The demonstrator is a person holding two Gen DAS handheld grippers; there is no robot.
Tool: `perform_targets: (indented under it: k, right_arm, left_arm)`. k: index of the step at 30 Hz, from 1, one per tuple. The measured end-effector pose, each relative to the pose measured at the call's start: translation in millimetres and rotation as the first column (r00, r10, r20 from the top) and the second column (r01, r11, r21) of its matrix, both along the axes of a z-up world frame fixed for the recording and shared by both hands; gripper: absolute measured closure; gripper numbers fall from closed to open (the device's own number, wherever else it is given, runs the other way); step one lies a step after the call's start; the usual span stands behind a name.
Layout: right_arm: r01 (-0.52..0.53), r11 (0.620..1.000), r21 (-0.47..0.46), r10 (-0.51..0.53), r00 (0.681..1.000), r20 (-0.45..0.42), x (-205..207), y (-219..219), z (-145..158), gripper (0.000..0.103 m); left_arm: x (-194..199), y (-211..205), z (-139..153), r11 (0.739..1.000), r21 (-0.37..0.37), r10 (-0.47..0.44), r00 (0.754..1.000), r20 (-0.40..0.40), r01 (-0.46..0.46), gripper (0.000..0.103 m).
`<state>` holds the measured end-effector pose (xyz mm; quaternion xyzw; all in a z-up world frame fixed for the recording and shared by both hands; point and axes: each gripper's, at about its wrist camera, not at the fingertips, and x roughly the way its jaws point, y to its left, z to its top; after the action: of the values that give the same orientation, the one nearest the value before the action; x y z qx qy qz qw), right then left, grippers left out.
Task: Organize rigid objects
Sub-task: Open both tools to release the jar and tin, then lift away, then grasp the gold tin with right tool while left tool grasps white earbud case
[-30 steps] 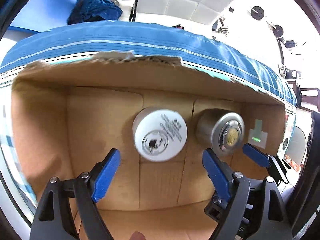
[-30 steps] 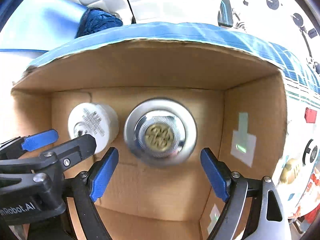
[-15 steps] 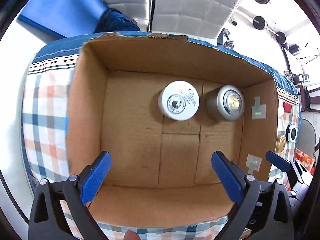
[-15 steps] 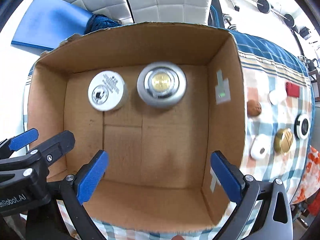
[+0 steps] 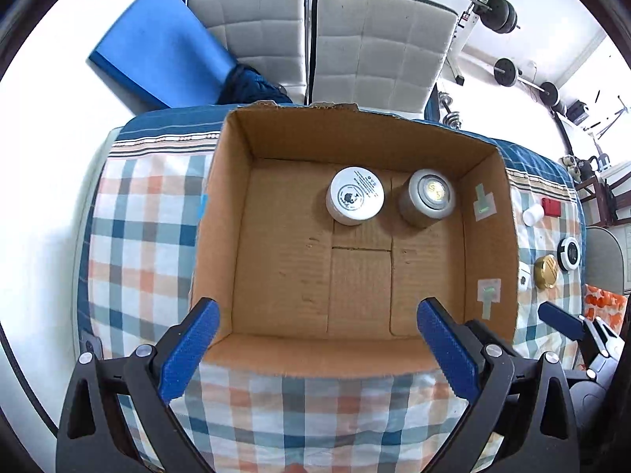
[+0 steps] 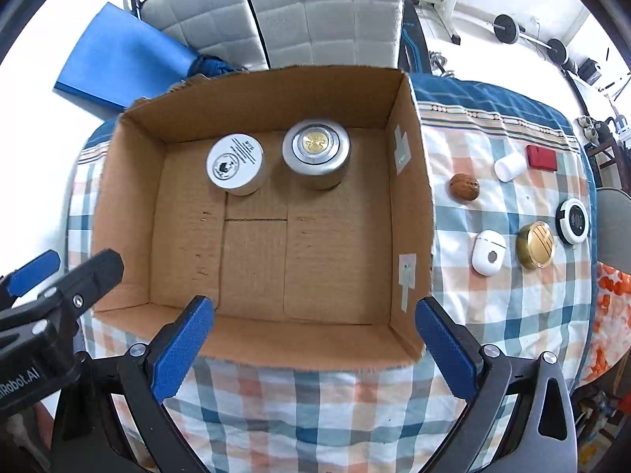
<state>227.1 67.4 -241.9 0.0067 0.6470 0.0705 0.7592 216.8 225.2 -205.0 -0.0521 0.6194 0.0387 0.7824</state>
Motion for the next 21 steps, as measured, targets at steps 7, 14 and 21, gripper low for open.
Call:
perform_targets:
  k: [7,14,21]
  right_arm:
    - [-0.012,0.999,0.047,0.011,0.999,0.032,-24,-12,28,0.000]
    - [0.016,0.994,0.106,-0.020,0.999,0.036,-33,-42,44,0.000]
    - [0.071,0.989,0.126,-0.075,0.997,0.029,-29,-105,52,0.000]
  left_arm:
    - [-22,-13,28,1.000,0.017,-0.005,0.999,0.052,0.004,0.000]
    - [-29,-39,52,1.000,0.023,-0.020,0.995,0.098,0.018,0.000]
    - [-17,-97,66,0.996,-0.005,-0.086,0.989,0.120,0.088,0.000]
